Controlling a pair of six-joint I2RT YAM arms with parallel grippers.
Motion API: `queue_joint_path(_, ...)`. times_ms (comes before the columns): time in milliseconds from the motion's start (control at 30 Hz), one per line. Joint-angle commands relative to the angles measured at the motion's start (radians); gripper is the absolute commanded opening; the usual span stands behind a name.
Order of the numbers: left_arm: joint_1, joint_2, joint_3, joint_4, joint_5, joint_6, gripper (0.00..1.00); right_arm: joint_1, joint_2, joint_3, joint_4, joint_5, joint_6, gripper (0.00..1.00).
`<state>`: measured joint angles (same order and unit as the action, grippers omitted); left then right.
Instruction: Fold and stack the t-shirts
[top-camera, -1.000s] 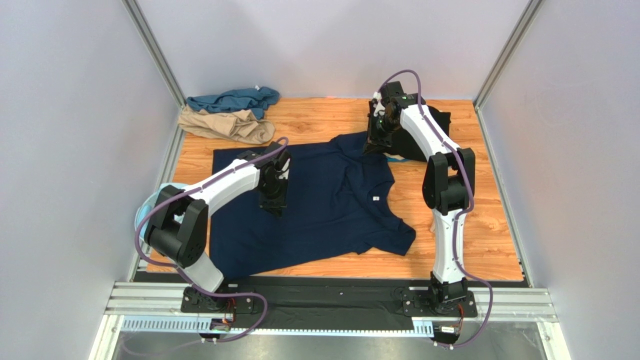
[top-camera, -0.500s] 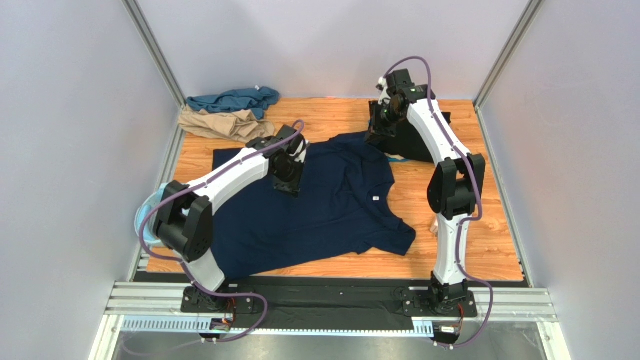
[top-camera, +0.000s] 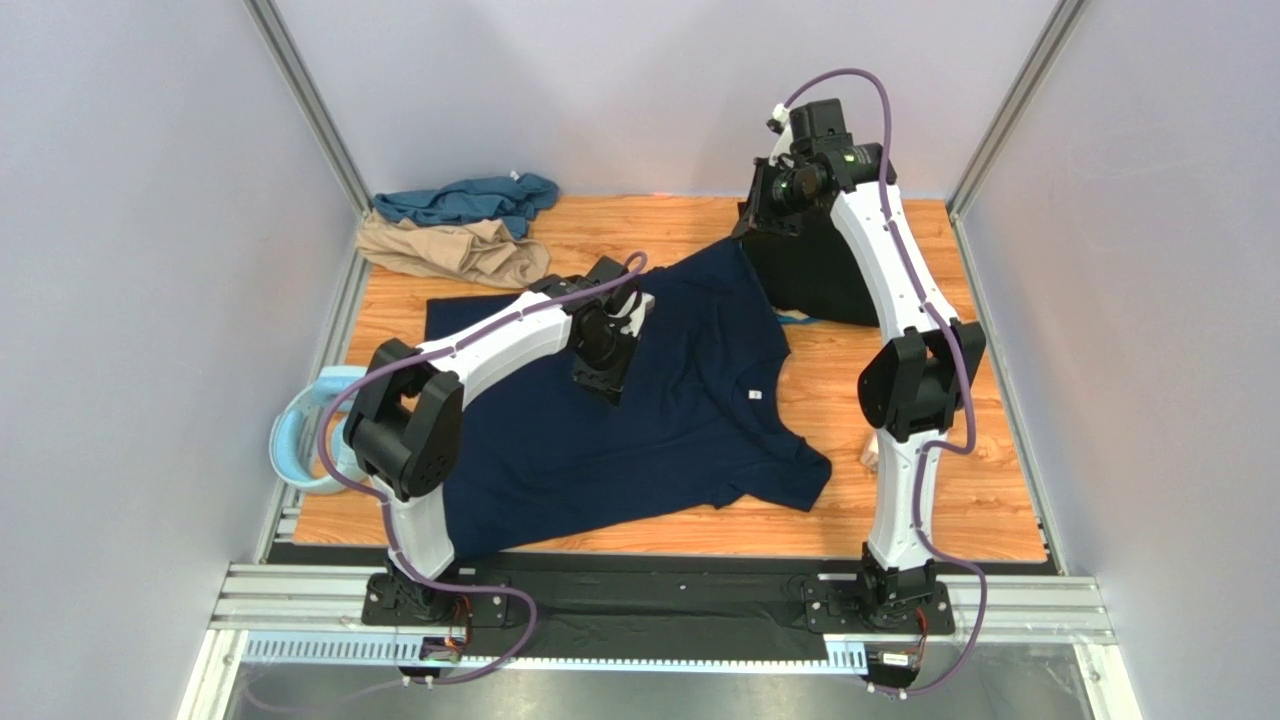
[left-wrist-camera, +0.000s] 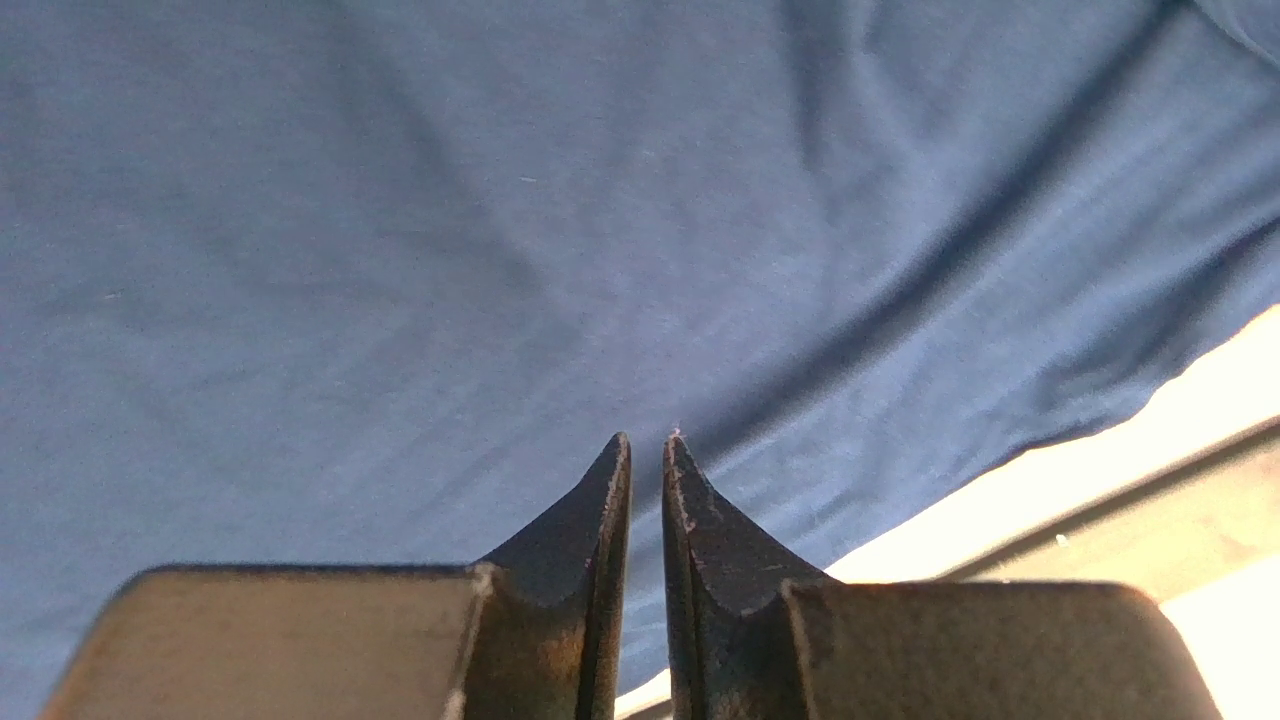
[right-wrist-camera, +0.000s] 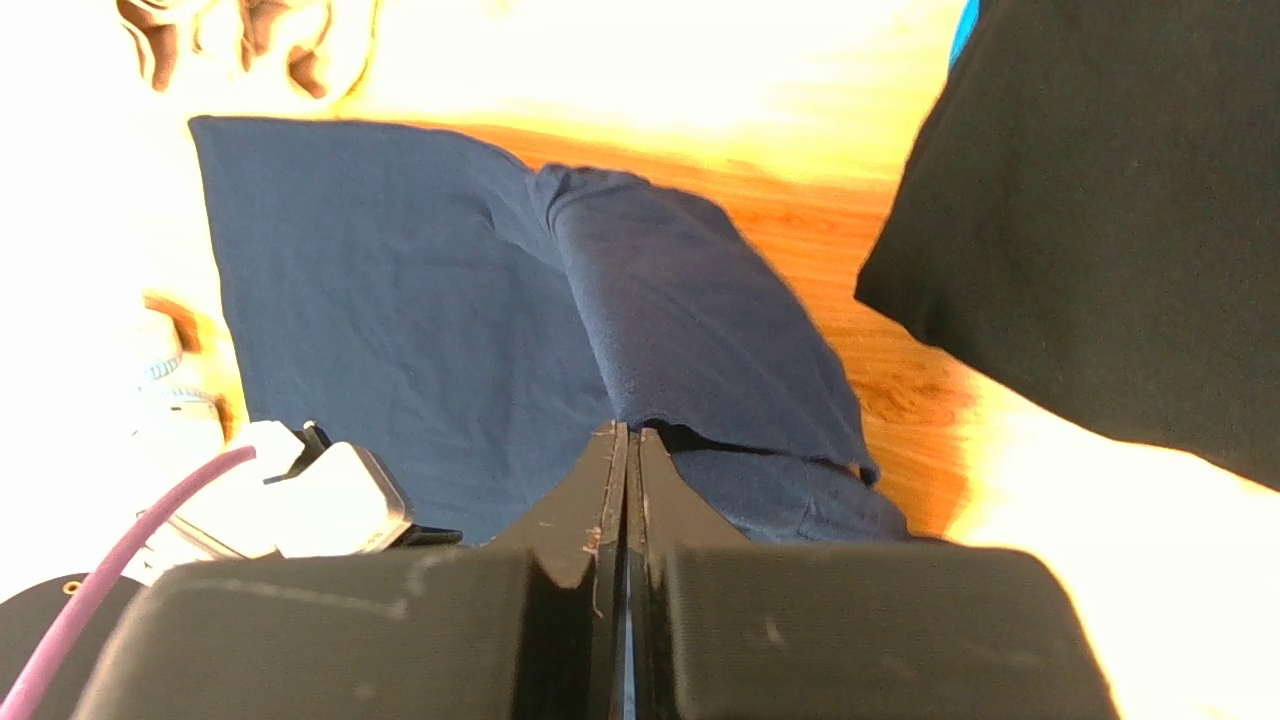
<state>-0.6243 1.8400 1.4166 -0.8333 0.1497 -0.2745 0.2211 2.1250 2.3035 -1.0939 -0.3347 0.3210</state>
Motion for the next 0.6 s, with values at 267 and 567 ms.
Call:
queue_joint_path(267, -0.063, 0.053, -0.002, -0.033, 0.108, 0.073, 0.20, -0.035, 0.009, -0.253, 0.008, 0.074, -0.031, 0.00)
queue_joint_path(567, -0.091, 0.028, -0.163, -0.021, 0.105, 0.087, 0.20, -0.072, 0.010, -0.149, 0.055, 0.103, -0.020, 0.00)
